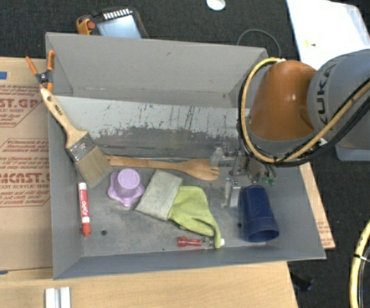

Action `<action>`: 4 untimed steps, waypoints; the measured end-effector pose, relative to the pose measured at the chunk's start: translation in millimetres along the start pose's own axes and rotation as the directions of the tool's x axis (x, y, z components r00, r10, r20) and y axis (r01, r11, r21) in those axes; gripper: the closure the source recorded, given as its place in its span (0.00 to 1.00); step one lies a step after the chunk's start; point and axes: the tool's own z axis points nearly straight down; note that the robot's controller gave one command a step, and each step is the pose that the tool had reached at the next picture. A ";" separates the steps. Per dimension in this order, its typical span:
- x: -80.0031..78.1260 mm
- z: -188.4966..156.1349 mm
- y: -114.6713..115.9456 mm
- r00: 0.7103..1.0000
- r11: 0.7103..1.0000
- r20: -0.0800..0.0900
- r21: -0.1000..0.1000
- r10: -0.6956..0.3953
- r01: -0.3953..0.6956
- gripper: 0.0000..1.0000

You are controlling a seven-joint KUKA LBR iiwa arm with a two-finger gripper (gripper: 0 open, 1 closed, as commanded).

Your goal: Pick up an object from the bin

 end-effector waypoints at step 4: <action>58.2 46.8 94.1 0.976 0.976 0.008 -0.001 0.219 -0.219 0.00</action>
Offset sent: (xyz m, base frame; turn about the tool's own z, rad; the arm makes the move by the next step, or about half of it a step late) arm -0.0469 0.0523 -0.0794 0.0803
